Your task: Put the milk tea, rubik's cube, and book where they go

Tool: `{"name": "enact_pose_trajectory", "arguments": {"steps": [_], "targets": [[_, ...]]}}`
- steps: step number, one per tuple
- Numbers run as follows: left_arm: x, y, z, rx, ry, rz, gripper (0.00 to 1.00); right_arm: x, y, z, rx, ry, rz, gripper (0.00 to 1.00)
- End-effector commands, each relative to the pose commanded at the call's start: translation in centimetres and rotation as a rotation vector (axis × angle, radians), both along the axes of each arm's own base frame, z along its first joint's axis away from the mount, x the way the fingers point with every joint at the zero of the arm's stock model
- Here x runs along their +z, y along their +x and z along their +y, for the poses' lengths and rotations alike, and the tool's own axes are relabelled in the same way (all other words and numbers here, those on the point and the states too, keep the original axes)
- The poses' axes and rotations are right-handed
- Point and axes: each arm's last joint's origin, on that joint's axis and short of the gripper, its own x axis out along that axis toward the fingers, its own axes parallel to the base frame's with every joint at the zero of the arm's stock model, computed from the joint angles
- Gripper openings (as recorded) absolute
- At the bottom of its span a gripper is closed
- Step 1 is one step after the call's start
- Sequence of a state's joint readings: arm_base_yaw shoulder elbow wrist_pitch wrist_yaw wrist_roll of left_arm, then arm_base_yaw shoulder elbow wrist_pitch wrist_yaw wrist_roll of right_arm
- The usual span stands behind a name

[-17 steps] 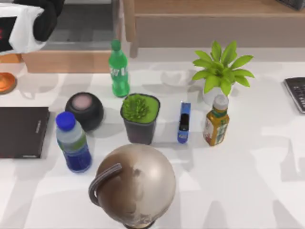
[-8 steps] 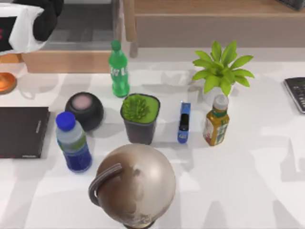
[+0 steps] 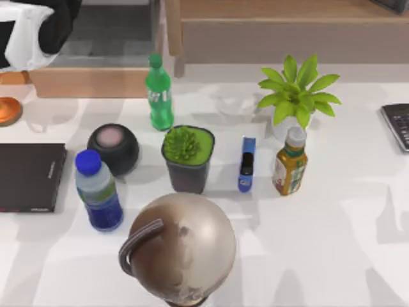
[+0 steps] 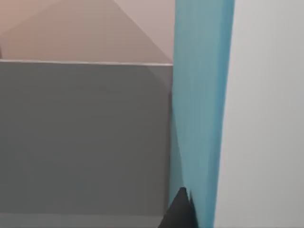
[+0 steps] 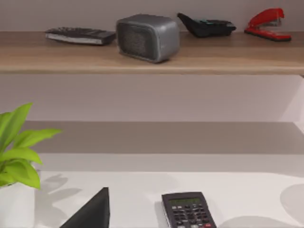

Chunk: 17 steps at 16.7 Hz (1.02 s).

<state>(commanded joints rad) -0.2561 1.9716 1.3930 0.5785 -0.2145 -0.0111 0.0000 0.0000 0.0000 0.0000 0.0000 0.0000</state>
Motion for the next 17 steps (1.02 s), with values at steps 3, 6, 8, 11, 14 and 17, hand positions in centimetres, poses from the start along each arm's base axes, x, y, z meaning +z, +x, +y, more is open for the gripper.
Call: {"name": "enact_pose_trajectory", "arguments": {"steps": [3, 6, 8, 11, 14, 17], "targets": [[0.2, -0.1, 0.1, -0.002, 0.009, -0.007, 0.0, 0.0, 0.0, 0.0, 0.0, 0.0, 0.0, 1.0], [2.5, -1.9, 1.1, -0.008, 0.084, -0.082, 0.0, 0.0, 0.0, 0.0, 0.0, 0.0, 0.0, 1.0], [5.3, -3.9, 3.2, 0.023, 0.175, -0.18, 0.0, 0.0, 0.0, 0.0, 0.0, 0.0, 0.0, 1.0], [9.4, -8.5, 6.7, 0.104, 0.39, -0.34, 0.0, 0.0, 0.0, 0.0, 0.0, 0.0, 0.0, 1.0], [9.7, -13.4, 10.0, 0.204, 0.699, -0.395, 0.0, 0.0, 0.0, 0.0, 0.0, 0.0, 0.0, 1.0], [5.1, -17.1, 12.8, 0.253, 1.052, -0.286, 0.0, 0.0, 0.0, 0.0, 0.0, 0.0, 0.0, 1.0]]}}
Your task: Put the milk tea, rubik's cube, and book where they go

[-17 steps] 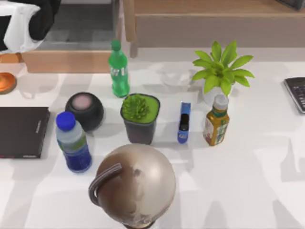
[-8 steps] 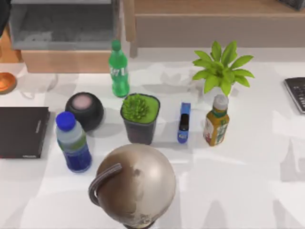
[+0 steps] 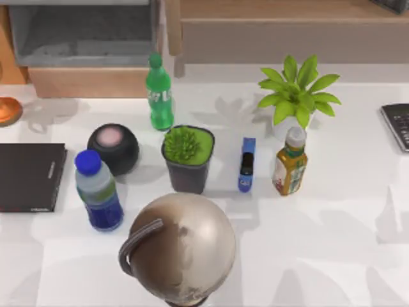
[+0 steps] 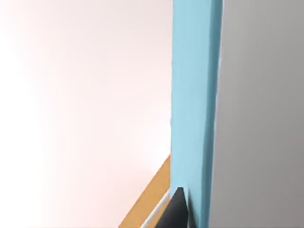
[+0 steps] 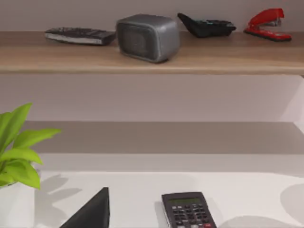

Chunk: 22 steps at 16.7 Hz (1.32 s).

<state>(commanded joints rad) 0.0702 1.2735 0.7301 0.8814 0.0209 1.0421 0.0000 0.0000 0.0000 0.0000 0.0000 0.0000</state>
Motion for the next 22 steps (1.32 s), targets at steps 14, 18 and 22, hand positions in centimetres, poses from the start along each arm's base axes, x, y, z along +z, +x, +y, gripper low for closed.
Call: {"name": "enact_pose_trajectory", "arguments": {"steps": [14, 18, 22], "targets": [[-22.2, -7.3, 2.8, -0.144, 0.528, 0.851, 0.0, 0.0, 0.0, 0.0, 0.0, 0.0, 0.0, 1.0], [-21.7, -7.1, 2.9, -0.135, 0.54, 0.827, 0.0, 0.0, 0.0, 0.0, 0.0, 0.0, 0.0, 1.0], [-21.9, -7.1, 2.8, -0.135, 0.542, 0.828, 0.0, 0.0, 0.0, 0.0, 0.0, 0.0, 0.0, 1.0]]}}
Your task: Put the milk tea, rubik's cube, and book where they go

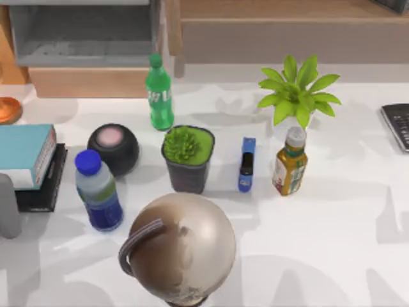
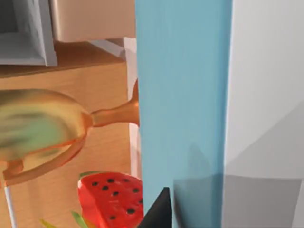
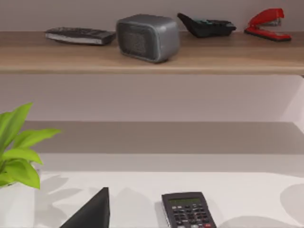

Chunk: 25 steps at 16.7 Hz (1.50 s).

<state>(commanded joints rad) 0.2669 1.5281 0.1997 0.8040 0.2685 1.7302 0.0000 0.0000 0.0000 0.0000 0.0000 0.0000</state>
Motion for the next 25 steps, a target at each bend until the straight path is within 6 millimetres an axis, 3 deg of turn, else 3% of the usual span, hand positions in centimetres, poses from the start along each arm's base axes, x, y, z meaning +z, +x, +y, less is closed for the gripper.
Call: {"name": "enact_pose_trajectory", "arguments": {"steps": [8, 21, 25], "targets": [[-0.53, 0.25, 0.08, 0.003, -0.013, 0.024, 0.0, 0.0, 0.0, 0.0, 0.0, 0.0, 0.0, 1.0], [-0.53, 0.25, 0.08, 0.003, -0.013, 0.024, 0.98, 0.0, 0.0, 0.0, 0.0, 0.0, 0.0, 1.0], [-0.53, 0.25, 0.08, 0.003, -0.013, 0.024, 1.0, 0.0, 0.0, 0.0, 0.0, 0.0, 0.0, 1.0]]}}
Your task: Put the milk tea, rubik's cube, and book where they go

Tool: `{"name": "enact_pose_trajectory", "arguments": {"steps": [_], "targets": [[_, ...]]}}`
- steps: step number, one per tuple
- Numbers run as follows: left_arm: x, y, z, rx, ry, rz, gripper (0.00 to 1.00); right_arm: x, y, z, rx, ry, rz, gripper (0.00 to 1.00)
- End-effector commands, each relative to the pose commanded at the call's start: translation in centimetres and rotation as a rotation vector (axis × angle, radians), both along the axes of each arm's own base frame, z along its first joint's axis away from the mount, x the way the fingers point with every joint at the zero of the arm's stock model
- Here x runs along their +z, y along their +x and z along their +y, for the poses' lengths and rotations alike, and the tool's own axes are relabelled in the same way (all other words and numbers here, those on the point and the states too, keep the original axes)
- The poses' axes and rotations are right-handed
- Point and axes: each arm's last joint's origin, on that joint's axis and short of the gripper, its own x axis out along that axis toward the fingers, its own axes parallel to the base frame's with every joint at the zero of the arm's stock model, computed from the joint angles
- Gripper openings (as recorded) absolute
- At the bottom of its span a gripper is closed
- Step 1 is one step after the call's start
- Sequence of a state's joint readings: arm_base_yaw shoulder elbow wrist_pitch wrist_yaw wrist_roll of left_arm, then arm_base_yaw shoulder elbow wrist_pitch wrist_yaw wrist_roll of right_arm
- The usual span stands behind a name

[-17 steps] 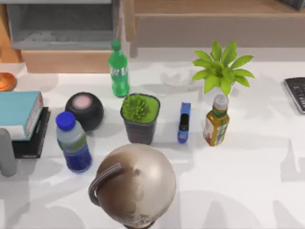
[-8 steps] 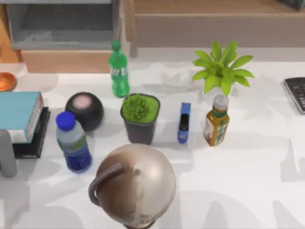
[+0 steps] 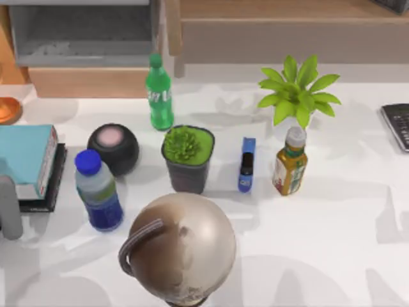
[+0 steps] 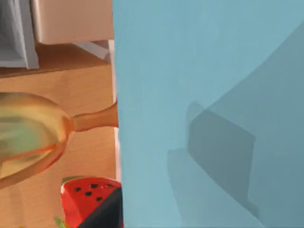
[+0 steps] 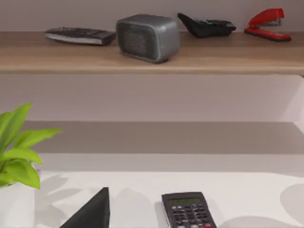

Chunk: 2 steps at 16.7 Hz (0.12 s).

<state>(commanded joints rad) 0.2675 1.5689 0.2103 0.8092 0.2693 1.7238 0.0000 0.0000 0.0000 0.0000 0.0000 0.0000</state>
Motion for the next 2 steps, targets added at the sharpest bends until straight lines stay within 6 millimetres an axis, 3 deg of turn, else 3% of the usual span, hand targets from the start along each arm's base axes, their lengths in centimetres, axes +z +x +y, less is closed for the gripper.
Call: {"name": "enact_pose_trajectory", "arguments": {"steps": [2], "targets": [[0.0, 0.0, 0.0, 0.0, 0.0, 0.0, 1.0, 0.0, 0.0, 0.0, 0.0, 0.0, 0.0, 1.0]]}}
